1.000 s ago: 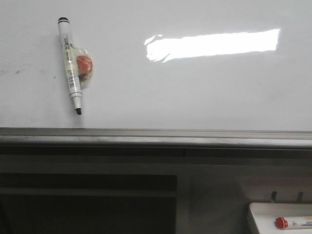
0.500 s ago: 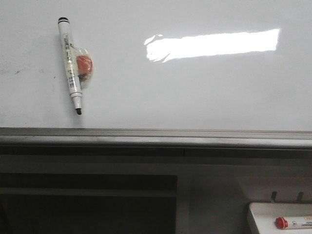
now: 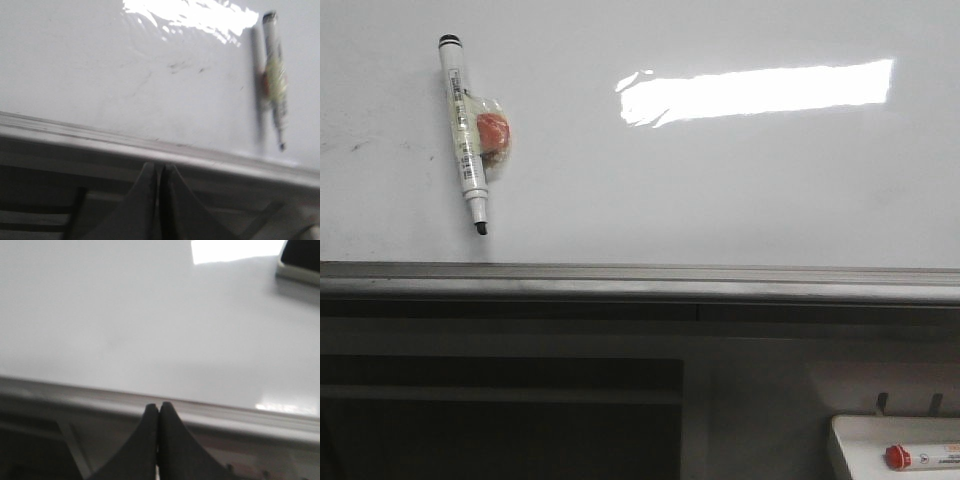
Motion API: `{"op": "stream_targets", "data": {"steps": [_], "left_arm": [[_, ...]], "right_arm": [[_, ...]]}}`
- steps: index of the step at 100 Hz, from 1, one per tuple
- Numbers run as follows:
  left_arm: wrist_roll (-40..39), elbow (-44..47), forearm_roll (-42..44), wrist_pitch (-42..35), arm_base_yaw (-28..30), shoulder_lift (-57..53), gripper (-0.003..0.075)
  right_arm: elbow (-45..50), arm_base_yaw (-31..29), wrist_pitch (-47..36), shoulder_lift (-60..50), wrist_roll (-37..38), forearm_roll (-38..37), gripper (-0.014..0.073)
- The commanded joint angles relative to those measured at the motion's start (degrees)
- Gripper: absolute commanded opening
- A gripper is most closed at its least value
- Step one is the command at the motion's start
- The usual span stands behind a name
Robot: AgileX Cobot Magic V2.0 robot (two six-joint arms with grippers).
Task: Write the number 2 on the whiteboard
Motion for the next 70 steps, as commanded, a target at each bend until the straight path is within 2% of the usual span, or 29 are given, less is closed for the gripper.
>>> {"op": "stream_targets", "data": {"steps": [1,8,20,32,39,45,53,58,65,70], "left_arm": [[-0.5,0.6,-13.4,-7.0,0.1,-1.5,-0.0020],[-0.5,0.6,-20.6,-8.2,0.1,-1.5,-0.0020],[-0.5,0.6,-28.4,-9.5,0.1,-1.5,-0.0020],[0.0,-0.6,-29.9,-10.9,0.1,-1.5,-0.0020],[2.3,-3.3,-25.5,-10.1,0.1,-1.4,-0.0020],[2.9,-6.4,-18.4,-8.8,0.1,-0.4,-0.0020],[3.2,-12.1,-6.7,-6.8,0.2,3.0,-0.0017],[3.2,-16.0,1.2,-3.7,0.2,6.4,0.0013],[4.2,-22.1,8.6,2.1,0.2,11.9,0.0134],[6.0,-25.9,10.0,5.3,0.0,16.7,0.0288]], "right_arm": [[1.4,-0.3,-11.4,-1.2,0.1,8.4,-0.0071],[1.4,-0.3,-13.2,-1.2,0.1,11.1,-0.0071],[1.4,-0.3,-15.0,-1.2,0.1,16.0,-0.0071],[1.0,-0.3,-18.7,-1.2,0.2,23.6,-0.0071],[-0.4,-0.3,-18.0,-1.2,0.2,24.5,-0.0067],[-2.1,-0.3,-16.8,-1.2,0.2,24.5,-0.0043],[-5.3,-0.3,-14.5,-0.3,0.1,24.2,0.0050],[-7.3,-0.3,-12.4,1.0,-0.7,23.2,0.0127],[-10.4,-0.3,-8.3,3.7,-1.7,21.5,0.0235],[-12.3,-0.3,-6.0,6.8,-2.3,20.1,0.0293]]}}
